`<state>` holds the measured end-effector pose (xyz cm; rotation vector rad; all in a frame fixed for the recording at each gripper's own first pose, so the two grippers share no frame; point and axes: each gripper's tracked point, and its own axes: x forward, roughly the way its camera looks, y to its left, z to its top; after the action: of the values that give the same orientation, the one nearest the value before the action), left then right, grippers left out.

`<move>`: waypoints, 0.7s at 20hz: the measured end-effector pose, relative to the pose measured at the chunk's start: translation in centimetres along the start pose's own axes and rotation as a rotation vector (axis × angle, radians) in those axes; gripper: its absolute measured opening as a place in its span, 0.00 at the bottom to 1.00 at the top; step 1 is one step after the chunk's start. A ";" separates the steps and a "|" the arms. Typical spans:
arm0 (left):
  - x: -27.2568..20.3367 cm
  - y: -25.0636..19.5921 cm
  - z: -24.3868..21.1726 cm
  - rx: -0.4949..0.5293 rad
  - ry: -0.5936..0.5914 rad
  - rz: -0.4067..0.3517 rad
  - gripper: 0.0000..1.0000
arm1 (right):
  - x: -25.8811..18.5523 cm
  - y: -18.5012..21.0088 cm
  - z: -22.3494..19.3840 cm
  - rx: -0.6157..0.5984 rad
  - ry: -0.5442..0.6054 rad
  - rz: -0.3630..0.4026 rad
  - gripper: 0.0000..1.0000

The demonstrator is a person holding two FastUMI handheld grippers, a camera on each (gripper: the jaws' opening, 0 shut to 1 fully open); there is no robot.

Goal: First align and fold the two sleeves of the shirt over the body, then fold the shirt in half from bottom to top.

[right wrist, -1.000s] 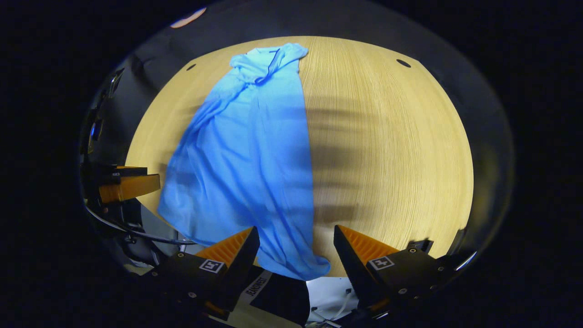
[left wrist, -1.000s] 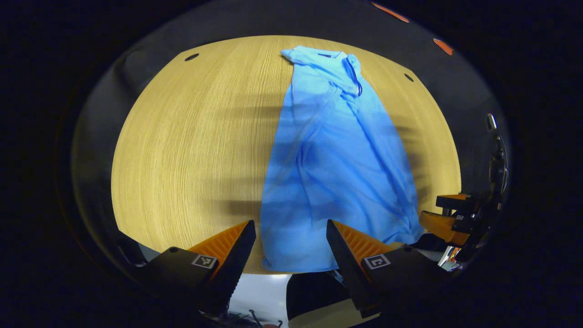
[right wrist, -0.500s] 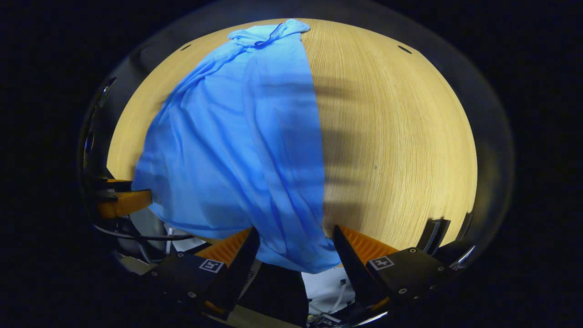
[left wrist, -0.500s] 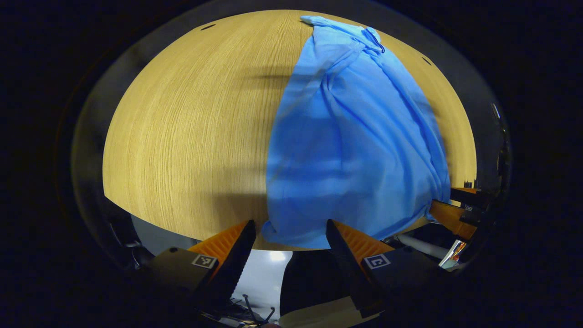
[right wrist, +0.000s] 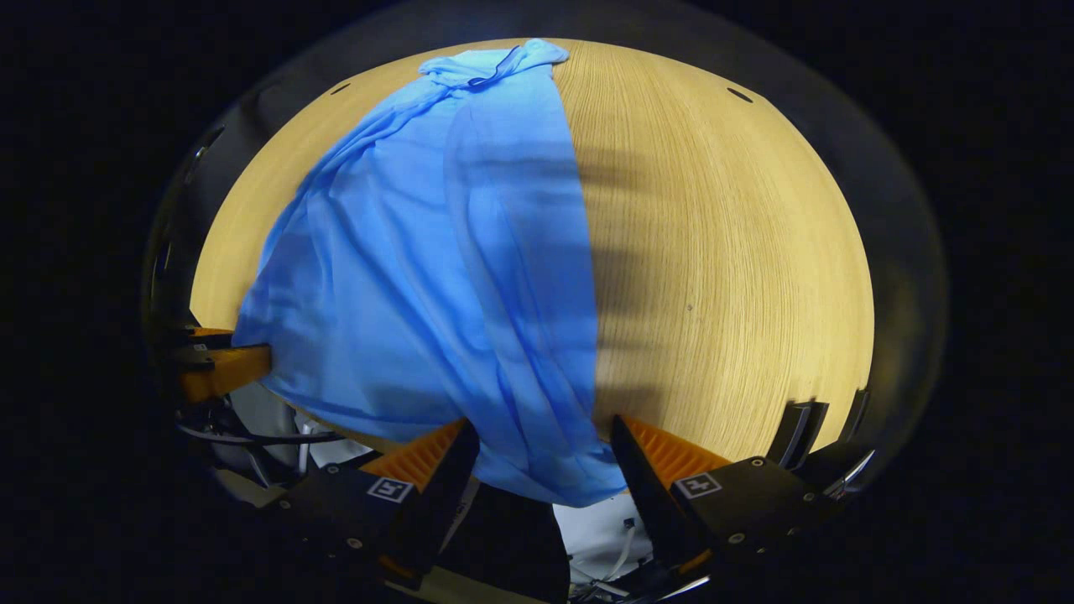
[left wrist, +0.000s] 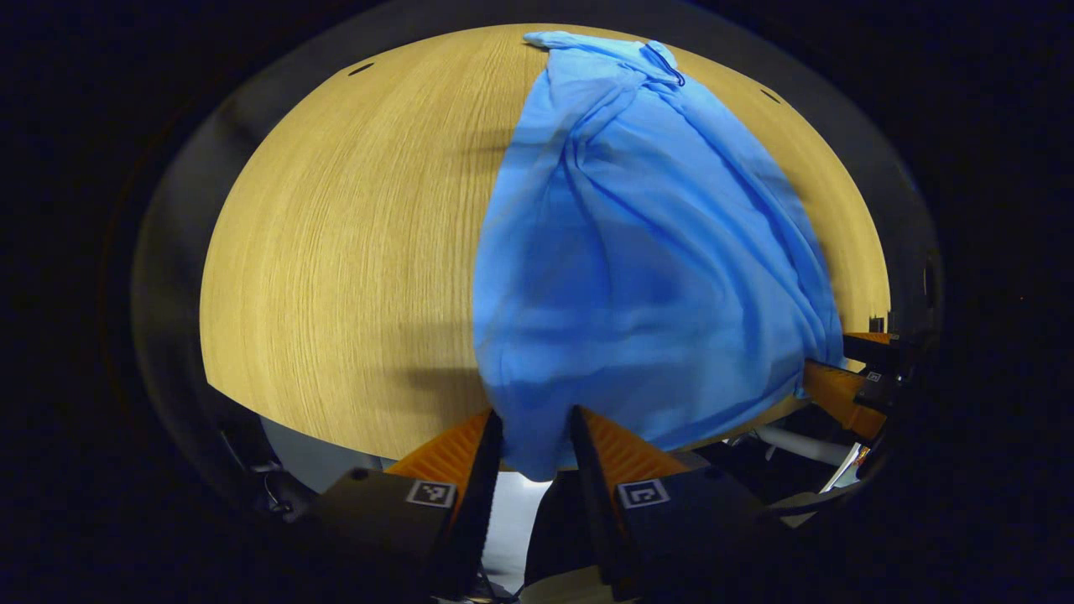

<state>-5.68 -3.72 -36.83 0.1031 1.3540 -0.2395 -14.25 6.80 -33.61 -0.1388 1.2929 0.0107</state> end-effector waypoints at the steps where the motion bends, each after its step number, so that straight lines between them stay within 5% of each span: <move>1: -0.1 -0.2 0.2 -0.020 -0.004 -0.007 0.35 | -0.2 0.1 -0.1 0.014 -0.003 0.002 0.78; 3: -0.1 -0.5 0.6 -0.036 -0.007 -0.022 0.12 | 0.0 0.9 0.2 -0.001 -0.009 0.029 0.41; 5: 0.0 -0.7 1.6 -0.023 -0.050 -0.042 0.12 | -0.1 1.0 0.5 -0.071 -0.016 0.057 0.03; 6: -0.1 -0.8 2.1 0.004 -0.047 -0.045 0.04 | -0.2 0.9 0.4 -0.061 -0.017 0.066 0.01; 14: -3.7 -1.6 8.9 -0.005 -0.171 -0.046 0.04 | -4.3 -0.3 6.2 0.017 -0.105 0.163 0.00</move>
<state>1.73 -6.79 -31.22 0.0455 1.1875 -0.2774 -9.43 7.50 -27.83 -0.0174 1.1962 0.1447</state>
